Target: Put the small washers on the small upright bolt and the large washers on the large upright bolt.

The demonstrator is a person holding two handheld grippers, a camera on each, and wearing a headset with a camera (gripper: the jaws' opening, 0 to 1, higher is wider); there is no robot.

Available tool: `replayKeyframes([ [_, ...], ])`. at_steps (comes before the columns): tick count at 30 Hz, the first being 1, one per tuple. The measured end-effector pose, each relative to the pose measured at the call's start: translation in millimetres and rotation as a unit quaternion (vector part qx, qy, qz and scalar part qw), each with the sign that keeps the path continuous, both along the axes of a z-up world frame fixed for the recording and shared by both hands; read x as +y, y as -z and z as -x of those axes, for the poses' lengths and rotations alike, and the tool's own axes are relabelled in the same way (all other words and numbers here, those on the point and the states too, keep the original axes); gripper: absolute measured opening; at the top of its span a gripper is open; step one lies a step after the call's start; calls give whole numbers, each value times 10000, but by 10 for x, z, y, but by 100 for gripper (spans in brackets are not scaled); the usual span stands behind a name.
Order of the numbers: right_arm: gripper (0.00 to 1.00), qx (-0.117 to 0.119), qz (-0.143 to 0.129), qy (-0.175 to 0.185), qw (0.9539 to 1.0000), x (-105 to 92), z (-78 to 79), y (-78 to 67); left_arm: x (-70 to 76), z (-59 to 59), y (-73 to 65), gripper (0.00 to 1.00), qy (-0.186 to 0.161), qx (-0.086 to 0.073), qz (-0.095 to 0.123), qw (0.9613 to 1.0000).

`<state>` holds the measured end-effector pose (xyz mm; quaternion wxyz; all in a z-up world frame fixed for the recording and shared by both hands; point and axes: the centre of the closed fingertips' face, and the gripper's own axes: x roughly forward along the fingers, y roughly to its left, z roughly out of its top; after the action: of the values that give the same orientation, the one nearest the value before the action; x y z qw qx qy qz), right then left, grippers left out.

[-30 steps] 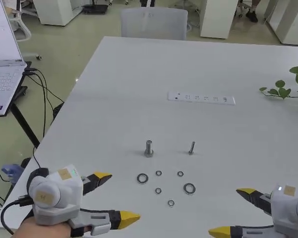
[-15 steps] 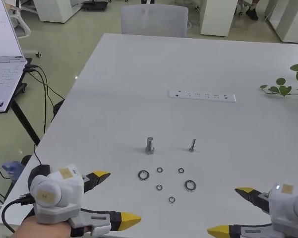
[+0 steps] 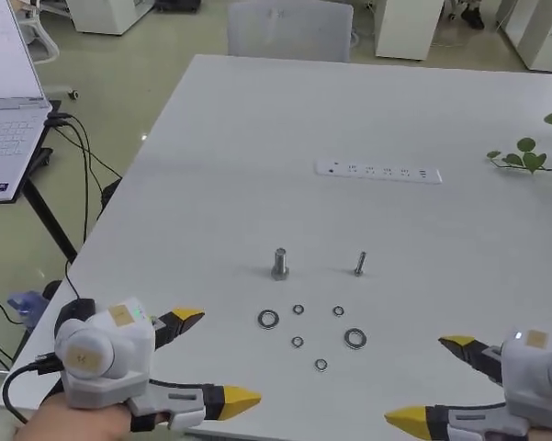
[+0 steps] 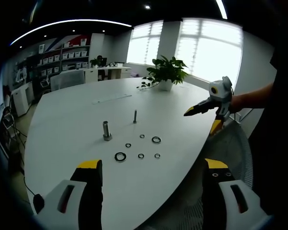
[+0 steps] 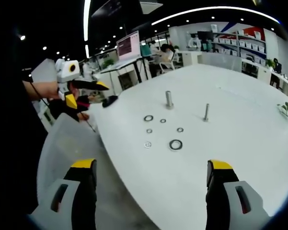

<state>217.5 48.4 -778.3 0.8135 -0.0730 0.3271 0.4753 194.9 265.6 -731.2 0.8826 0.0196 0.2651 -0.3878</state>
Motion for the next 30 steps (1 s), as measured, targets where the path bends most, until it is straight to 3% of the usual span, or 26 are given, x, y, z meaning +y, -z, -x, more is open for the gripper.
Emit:
replayKeyframes([
  [8,91,-6,311,-276,9991,43,-82,42,-2,-14,45,85,-40,24,14,10000],
  [18,84,-107,631,-544,9965,190,-323,96,-60,3,126,83,187,85,-164,9997],
  [25,78,-205,978,-837,9915,275,-462,137,-46,-11,122,82,154,118,-55,9998],
  [30,74,-194,1256,-1048,9863,342,-498,202,17,-17,138,81,156,107,-162,9997],
])
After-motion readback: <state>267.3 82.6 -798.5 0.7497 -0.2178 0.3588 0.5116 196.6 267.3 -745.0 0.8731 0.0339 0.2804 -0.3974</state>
